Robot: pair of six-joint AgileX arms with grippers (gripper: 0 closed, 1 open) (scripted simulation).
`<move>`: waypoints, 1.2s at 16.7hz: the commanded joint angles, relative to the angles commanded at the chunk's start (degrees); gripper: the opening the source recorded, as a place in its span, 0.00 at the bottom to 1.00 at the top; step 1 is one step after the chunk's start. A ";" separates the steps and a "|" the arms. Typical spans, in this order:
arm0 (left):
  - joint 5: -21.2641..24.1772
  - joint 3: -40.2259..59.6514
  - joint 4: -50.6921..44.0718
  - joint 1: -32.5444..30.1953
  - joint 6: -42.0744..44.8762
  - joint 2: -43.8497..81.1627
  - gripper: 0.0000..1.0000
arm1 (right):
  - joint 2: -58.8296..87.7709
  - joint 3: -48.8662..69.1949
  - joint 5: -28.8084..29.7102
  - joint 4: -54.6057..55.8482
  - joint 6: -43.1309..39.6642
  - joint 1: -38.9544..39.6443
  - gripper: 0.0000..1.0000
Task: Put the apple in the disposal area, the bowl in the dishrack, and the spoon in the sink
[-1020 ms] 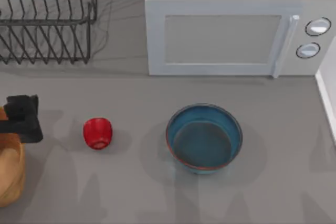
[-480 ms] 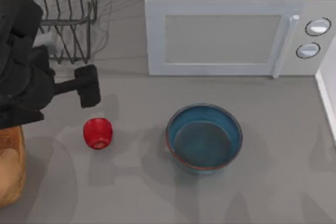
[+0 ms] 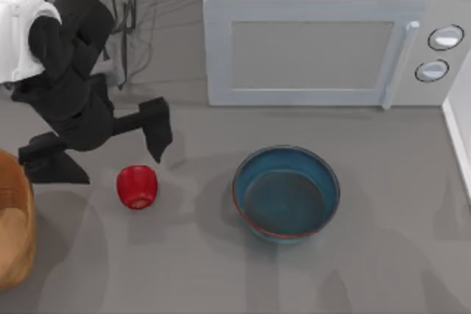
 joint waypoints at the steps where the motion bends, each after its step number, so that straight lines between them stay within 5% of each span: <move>1: 0.00 0.00 0.00 0.00 0.00 0.00 1.00 | 0.00 0.00 0.00 0.00 0.00 0.00 1.00; 17: -0.23 -5.66 14.94 -1.92 -1.79 8.99 1.00 | 0.00 0.00 0.00 0.00 0.00 0.00 1.00; 20: -0.23 -5.66 14.94 -1.92 -1.79 8.99 0.77 | 0.00 0.00 0.00 0.00 0.00 0.00 1.00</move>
